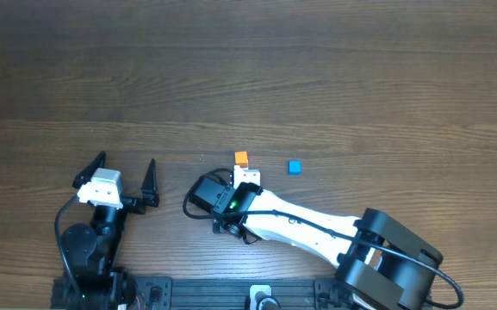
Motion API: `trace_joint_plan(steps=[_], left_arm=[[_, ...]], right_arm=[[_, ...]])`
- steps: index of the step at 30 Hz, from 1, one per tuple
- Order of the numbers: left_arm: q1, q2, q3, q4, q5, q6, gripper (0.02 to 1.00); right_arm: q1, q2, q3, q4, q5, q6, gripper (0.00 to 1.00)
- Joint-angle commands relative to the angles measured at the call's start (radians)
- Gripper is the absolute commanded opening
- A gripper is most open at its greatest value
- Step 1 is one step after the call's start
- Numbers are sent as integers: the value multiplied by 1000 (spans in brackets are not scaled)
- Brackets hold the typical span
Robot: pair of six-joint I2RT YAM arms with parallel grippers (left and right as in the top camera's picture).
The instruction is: Stack Cubes
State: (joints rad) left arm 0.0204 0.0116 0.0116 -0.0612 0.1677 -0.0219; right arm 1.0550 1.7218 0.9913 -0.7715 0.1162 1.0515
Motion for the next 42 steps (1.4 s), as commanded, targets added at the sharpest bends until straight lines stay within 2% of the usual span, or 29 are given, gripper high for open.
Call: trace_joint_plan(steps=[1,6,12,42], left_arm=[[3,-8,-6,0,-8,14,1000],[3,-8,-6,0,-8,14,1000],[3,-8,-6,0,-8,14,998],[3,-7,-6,0,-8,14,1000]], right_arm=[[13,22,17,11,24,18,901],[14,27,17,17,24,18,853],[15,32,16,20,28,18,726],[27,61,16,57,31,18,535]])
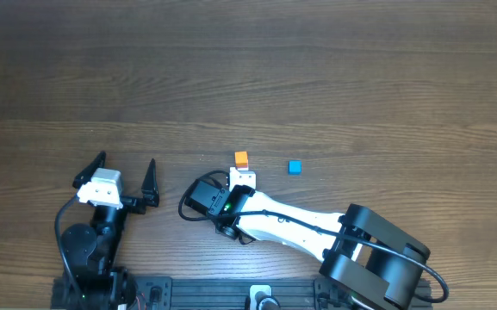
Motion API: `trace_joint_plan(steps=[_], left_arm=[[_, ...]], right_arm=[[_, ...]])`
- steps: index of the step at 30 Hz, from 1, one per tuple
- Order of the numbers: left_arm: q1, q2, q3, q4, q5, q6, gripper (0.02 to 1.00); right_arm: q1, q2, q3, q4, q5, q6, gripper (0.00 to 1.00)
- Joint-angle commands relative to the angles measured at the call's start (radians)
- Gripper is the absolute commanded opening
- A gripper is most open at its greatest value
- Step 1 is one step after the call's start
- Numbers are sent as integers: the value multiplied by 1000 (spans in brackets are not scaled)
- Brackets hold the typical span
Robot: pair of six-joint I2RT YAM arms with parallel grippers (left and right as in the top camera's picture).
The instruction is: Stack Cubes
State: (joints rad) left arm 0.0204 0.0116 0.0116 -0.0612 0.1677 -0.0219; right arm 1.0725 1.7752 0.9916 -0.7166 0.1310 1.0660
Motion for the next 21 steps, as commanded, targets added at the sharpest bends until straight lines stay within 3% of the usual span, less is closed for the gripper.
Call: trace_joint_plan(steps=[1,15,21], left_arm=[[3,-7,-6,0,-8,14,1000],[3,-7,-6,0,-8,14,1000],[3,-7,-6,0,-8,15,1000]], right_arm=[[8,8,16,2,16,3,516],[8,8,16,2,17,3,255],[8,8,16,2,17,3,191]])
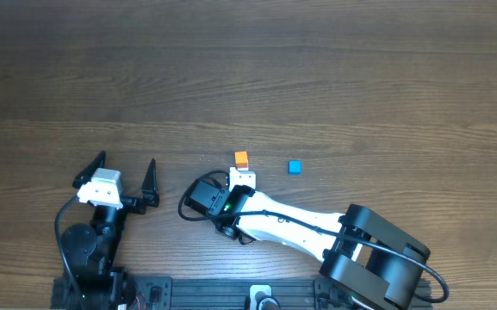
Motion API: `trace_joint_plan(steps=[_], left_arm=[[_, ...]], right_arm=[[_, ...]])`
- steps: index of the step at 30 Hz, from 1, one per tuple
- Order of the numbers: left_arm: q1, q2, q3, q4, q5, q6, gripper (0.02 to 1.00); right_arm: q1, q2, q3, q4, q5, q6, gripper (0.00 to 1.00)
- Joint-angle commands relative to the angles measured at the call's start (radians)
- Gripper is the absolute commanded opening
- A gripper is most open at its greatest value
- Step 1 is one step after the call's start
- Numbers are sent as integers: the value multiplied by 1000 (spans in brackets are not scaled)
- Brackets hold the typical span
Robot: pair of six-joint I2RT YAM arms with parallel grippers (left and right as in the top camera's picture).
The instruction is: Stack Cubes
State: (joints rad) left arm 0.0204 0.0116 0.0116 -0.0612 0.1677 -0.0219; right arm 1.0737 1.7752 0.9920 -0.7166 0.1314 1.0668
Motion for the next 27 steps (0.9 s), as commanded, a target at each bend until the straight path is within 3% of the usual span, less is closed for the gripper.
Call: trace_joint_plan(steps=[1,4,8,11,17,22,27], left_arm=[[3,-7,-6,0,-8,14,1000],[3,-7,-6,0,-8,14,1000],[3,-7,-6,0,-8,15,1000],[3,-7,-6,0,-8,14,1000],[3,-7,-6,0,-8,14,1000],[3,-7,-6,0,-8,14,998],[3,-7,-6,0,-8,14,1000]], right_arm=[[7,7,16,2,16,3,156],[0,-11,18,-5,16,2,60],[-9,-73,57,-86,39,2,16],[-16,-130,130,-200,86,0,12],[-74,-149,362,-403,125,-104,9],[-150,-100,501,-464,122,-194,12],[-213,-18,571,-469,63,-265,9]])
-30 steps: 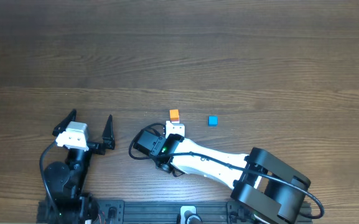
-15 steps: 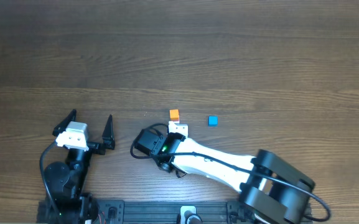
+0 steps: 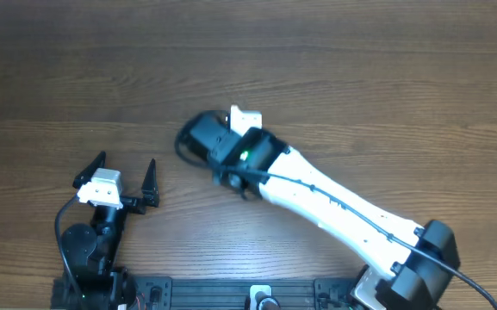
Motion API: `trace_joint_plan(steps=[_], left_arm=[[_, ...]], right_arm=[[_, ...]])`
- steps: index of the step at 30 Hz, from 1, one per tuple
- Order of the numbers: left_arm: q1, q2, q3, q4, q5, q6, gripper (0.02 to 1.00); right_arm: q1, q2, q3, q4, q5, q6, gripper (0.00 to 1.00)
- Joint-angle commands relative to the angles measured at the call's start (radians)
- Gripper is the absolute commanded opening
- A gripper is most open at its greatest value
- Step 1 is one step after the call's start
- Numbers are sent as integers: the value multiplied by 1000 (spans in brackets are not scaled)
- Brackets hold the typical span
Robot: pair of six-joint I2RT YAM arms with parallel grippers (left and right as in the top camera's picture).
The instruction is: Stack Cubes
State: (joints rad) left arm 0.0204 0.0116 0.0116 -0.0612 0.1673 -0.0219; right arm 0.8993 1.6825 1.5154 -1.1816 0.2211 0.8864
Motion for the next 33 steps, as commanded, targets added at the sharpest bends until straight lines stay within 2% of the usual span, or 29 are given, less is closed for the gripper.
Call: trace_joint_plan(steps=[1,9,33], left_arm=[[3,-7,-6,0,-8,14,1000],[3,-7,-6,0,-8,14,1000],[3,-7,-6,0,-8,14,998]], right_arm=[[-48,96,58,-4,-36,-92,12],[-87,187,76,15,-79,-119,12],[-117,251,76,66,-90,-152,12]])
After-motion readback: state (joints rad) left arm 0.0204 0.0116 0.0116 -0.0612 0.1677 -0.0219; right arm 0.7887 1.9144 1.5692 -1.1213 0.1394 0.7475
